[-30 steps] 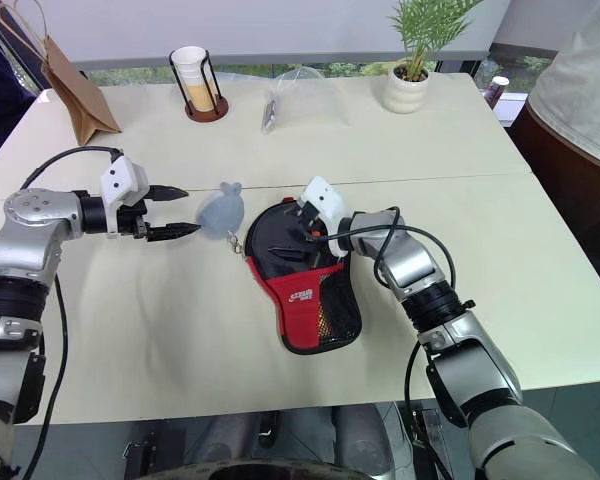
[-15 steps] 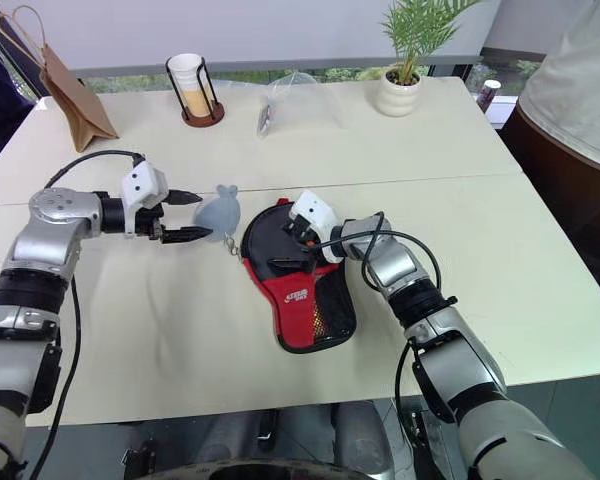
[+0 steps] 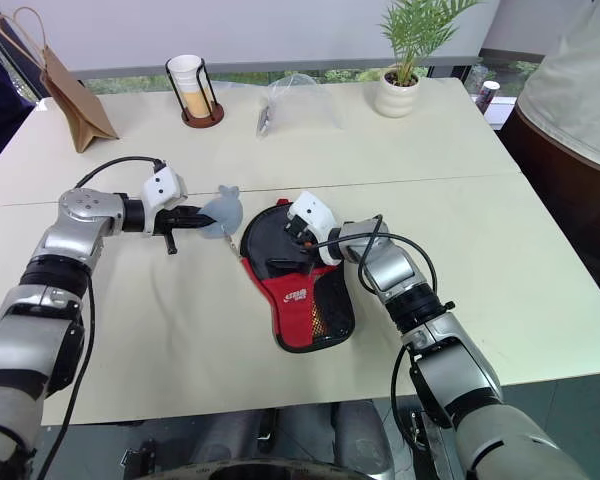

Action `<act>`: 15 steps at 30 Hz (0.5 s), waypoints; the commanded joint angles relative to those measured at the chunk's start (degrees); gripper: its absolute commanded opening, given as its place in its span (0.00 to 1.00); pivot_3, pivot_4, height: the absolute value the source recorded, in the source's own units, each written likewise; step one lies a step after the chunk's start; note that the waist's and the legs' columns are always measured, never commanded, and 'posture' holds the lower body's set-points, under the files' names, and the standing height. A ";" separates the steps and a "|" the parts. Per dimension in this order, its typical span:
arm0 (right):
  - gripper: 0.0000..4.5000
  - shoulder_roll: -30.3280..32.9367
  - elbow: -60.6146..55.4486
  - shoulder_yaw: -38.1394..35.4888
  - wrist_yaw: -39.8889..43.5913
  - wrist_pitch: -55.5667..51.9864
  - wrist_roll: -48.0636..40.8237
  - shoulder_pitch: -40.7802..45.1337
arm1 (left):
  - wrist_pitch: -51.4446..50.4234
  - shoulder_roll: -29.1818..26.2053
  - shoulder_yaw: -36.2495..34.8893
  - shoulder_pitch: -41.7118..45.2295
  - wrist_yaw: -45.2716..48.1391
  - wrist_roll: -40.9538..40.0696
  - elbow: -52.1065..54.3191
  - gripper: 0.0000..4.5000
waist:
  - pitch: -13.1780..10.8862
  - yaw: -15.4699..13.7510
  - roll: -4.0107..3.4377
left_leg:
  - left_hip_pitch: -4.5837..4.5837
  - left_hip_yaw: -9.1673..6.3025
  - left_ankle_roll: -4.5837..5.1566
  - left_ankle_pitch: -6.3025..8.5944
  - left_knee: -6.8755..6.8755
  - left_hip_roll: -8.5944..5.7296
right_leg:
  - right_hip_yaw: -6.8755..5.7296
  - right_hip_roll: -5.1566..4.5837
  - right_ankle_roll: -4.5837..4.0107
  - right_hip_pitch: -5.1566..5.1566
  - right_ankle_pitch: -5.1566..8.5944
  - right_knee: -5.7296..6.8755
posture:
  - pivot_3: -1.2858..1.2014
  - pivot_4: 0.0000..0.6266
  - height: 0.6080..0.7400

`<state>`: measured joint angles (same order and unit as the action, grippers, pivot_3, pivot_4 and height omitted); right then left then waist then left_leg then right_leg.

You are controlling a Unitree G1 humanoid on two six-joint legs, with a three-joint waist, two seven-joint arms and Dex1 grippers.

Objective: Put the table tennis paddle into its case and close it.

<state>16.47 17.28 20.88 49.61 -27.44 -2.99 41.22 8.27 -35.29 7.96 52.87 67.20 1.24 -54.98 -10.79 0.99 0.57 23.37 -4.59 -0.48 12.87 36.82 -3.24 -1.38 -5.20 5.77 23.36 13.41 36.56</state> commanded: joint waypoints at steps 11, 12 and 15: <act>1.00 -0.93 -10.71 4.61 -5.69 -22.38 2.41 -5.48 | 7.92 14.07 3.53 19.84 -29.15 13.46 -21.16 0.00 | 0.02 -0.27 0.05 | 0.04 -0.01 0.00 0.00 0.17 -0.06 | -0.03 -0.02 0.04 -0.01 0.01 0.14 | 0.52 0.24 1.00; 1.00 -0.74 -11.48 4.80 -6.21 -23.04 2.66 -6.13 | 7.96 15.35 3.82 20.70 -31.34 14.29 -21.57 0.00 | 0.03 -0.35 0.05 | 0.05 0.00 0.00 0.00 0.16 -0.07 | -0.02 -0.02 0.04 -0.02 0.02 0.13 | 0.52 0.24 1.00; 1.00 -0.27 -13.64 5.43 -8.14 -25.53 3.43 -7.97 | 7.39 18.97 3.59 22.78 -36.11 15.80 -22.52 0.00 | 0.04 -0.48 0.07 | 0.06 -0.02 0.00 0.00 0.16 -0.08 | -0.04 -0.04 0.09 -0.02 0.04 0.13 | 0.52 0.24 1.00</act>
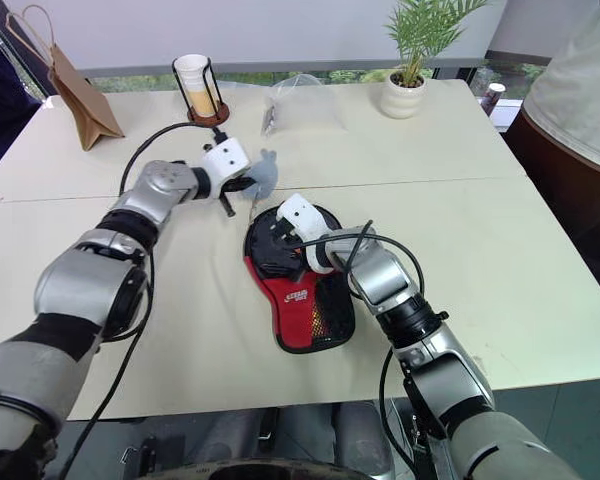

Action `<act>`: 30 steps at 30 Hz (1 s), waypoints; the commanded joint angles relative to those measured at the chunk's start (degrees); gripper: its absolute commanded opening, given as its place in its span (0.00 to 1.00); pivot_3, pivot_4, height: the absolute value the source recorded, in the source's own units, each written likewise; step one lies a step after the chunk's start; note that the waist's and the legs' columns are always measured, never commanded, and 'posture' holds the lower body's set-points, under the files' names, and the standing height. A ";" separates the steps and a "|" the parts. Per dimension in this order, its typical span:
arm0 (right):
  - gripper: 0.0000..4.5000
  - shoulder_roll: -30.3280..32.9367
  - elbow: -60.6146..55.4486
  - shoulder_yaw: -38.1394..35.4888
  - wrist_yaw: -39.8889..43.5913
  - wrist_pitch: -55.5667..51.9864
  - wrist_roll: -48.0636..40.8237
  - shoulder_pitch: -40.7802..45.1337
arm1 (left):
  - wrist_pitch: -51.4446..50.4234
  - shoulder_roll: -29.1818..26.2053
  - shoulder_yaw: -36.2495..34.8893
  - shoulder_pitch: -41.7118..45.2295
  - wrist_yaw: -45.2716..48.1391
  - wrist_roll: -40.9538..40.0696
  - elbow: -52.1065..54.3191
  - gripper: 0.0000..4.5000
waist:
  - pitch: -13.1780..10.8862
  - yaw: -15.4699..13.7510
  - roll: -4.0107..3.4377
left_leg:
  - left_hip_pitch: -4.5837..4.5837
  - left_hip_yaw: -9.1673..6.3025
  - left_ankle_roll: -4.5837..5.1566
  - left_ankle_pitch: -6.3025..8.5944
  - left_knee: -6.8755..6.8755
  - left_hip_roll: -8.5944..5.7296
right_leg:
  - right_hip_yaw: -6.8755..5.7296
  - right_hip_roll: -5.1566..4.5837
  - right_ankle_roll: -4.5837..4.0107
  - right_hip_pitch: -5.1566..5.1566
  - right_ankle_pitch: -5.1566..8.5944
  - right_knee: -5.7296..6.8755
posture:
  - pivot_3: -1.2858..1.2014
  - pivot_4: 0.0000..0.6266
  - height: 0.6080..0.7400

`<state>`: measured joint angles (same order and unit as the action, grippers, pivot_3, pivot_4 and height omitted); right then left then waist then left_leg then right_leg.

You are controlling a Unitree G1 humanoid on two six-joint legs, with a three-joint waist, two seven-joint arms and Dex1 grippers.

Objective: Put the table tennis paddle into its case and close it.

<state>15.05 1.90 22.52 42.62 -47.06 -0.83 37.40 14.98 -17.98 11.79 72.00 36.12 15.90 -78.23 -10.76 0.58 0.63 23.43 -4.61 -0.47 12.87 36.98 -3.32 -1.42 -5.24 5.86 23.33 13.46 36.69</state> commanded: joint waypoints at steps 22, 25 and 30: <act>1.00 2.86 -8.73 -0.23 -11.99 -17.76 -0.17 -13.21 | -3.69 20.69 -14.32 7.78 2.60 -7.23 0.06 0.00 | 0.07 -1.48 0.04 | 0.00 -0.16 0.01 0.02 0.00 -0.22 | -0.29 -0.39 0.46 -0.36 0.23 -0.37 | 0.52 0.24 1.00; 1.00 3.52 -8.94 -1.25 -12.24 -17.79 -0.81 -13.45 | -5.88 19.85 -15.55 6.82 6.69 -8.14 0.07 0.25 | 0.08 -1.50 0.02 | 0.00 -0.20 0.01 0.03 0.00 -0.22 | -0.35 -0.39 0.48 -0.44 0.22 -0.43 | 0.52 0.24 1.00; 1.00 4.63 -8.31 -2.43 -12.11 -17.13 -2.20 -13.14 | -9.75 17.94 -19.19 6.11 14.15 -12.07 0.41 0.81 | 0.10 -1.43 0.01 | -0.01 -0.27 0.03 0.04 0.01 -0.26 | -0.37 -0.40 0.50 -0.57 0.19 -0.57 | 0.52 0.24 1.00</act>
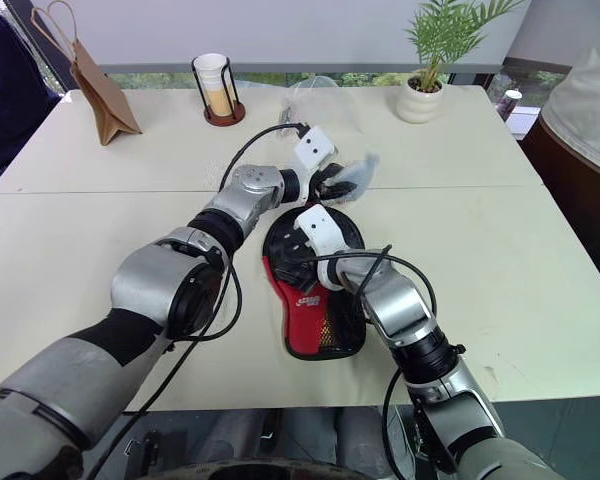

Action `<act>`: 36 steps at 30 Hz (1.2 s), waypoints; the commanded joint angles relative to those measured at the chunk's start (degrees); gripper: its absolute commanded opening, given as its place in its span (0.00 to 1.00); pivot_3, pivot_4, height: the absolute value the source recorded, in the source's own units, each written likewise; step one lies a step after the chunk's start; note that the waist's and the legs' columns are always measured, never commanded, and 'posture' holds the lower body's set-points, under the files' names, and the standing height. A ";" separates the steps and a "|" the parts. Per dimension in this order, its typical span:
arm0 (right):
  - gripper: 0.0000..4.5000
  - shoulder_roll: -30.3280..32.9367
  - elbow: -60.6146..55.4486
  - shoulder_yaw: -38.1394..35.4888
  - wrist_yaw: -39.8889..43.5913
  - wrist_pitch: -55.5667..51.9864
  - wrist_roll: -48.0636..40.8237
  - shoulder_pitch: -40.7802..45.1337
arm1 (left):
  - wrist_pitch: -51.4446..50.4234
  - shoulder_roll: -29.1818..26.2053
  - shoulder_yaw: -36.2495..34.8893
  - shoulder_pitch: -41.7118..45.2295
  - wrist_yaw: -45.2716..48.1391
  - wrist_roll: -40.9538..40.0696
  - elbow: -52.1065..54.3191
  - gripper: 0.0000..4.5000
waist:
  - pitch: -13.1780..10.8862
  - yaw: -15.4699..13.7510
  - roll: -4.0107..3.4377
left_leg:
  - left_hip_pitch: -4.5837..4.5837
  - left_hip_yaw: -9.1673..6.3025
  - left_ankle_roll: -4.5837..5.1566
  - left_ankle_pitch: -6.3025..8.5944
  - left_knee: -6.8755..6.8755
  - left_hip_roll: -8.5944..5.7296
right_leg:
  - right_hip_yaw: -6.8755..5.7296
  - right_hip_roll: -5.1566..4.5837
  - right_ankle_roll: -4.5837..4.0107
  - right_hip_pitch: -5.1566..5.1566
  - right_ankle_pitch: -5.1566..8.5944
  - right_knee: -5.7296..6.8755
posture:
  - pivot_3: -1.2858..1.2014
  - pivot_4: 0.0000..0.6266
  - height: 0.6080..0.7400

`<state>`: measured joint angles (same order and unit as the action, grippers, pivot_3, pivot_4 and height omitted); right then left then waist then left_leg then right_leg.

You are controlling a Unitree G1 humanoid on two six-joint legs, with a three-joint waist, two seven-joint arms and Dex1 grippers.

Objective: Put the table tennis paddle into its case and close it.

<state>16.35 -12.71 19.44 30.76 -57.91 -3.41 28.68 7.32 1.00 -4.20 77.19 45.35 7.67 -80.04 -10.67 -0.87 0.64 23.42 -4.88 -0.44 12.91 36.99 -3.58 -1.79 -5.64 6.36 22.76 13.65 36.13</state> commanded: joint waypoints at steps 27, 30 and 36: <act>1.00 5.79 -7.47 -15.01 3.94 -16.58 -14.77 12.36 | 7.80 -21.53 4.24 -18.43 34.75 -7.91 22.98 0.92 | 0.06 0.49 -0.24 | 0.80 0.02 0.00 -0.02 0.04 0.05 | 0.11 0.03 -0.30 0.90 -0.23 0.05 | 0.52 0.24 1.00; 1.00 10.69 -6.40 -17.03 5.53 -16.83 -16.18 18.57 | 4.02 -19.64 5.75 -22.60 35.90 -10.12 32.50 0.92 | 0.01 0.75 -0.31 | 1.13 0.15 -0.02 -0.04 0.04 0.05 | 0.26 0.03 -0.37 1.37 -0.28 0.22 | 0.52 0.24 1.00; 1.00 19.71 9.76 -10.89 11.52 -0.94 -11.11 27.30 | -0.28 -15.89 11.13 -30.03 32.03 -9.91 46.08 0.92 | 0.01 1.56 -0.30 | 1.10 0.20 0.00 -0.04 -0.02 0.12 | 0.26 0.10 -0.39 1.35 -0.27 0.21 | 0.52 0.24 1.00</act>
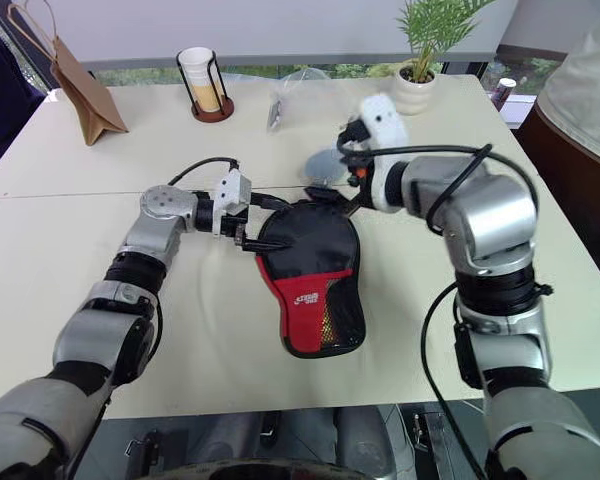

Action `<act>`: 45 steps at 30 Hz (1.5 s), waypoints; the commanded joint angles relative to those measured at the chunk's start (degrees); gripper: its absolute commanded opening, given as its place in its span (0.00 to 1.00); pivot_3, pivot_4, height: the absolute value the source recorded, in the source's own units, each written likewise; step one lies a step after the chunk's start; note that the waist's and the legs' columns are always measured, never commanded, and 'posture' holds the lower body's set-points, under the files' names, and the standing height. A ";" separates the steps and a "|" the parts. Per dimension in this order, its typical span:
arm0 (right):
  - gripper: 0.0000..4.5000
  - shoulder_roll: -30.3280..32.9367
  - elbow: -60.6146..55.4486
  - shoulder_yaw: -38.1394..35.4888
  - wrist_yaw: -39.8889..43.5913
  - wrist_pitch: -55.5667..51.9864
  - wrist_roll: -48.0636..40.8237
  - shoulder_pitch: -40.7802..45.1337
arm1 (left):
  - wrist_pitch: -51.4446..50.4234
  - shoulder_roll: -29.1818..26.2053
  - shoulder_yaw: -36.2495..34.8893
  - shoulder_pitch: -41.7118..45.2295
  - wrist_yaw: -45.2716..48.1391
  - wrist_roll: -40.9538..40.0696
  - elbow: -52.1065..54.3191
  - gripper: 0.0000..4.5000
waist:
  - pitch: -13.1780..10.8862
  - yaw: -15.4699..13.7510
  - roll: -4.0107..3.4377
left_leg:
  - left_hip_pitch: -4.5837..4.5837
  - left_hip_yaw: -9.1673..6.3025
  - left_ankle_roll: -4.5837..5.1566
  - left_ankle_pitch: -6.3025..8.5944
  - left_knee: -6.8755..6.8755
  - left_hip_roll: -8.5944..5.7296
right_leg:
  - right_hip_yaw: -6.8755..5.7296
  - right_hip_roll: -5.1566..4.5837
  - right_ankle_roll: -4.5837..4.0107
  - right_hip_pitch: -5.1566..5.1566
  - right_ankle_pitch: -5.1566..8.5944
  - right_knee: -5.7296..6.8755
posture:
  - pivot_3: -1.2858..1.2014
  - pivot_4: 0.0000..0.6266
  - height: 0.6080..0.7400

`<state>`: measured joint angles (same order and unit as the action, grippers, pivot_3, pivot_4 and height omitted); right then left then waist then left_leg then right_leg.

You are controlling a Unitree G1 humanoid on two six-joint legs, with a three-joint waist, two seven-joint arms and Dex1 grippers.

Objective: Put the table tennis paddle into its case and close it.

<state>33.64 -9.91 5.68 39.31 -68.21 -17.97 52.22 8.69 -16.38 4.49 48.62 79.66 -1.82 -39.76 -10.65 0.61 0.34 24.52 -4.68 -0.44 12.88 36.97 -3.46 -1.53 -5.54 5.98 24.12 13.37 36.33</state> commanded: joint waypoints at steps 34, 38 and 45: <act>1.00 -18.12 86.33 0.55 -3.12 57.37 22.41 29.11 | -9.01 2.21 13.59 -12.06 -21.20 4.60 14.30 0.92 | 0.01 0.43 -0.07 | -0.30 0.46 -0.07 -0.04 -0.02 0.10 | 0.74 0.20 -0.11 0.19 -0.09 0.35 | 0.52 0.24 1.00; 1.00 -19.82 86.82 -0.91 -5.43 57.40 22.72 28.69 | -9.55 1.61 13.34 -12.57 -21.75 4.43 15.43 0.92 | 0.01 0.47 -0.07 | -0.34 0.51 -0.07 -0.04 -0.02 0.10 | 0.78 0.21 -0.11 0.19 -0.09 0.40 | 0.52 0.24 1.00; 1.00 -23.09 87.40 -1.03 -9.80 57.18 24.98 27.01 | -10.49 0.98 13.28 -13.38 -22.82 4.11 17.46 0.92 | 0.01 0.59 -0.07 | -0.49 0.68 -0.07 -0.04 -0.04 0.11 | 0.96 0.21 -0.12 0.21 -0.08 0.57 | 0.52 0.24 1.00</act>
<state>11.15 77.87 5.16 30.74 -11.65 6.33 79.14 -0.86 -14.69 16.49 36.42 57.12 1.24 -22.22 -10.64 1.20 0.26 24.00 -3.96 -0.51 12.84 36.93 -3.36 -0.53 -5.32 5.85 24.33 13.29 36.94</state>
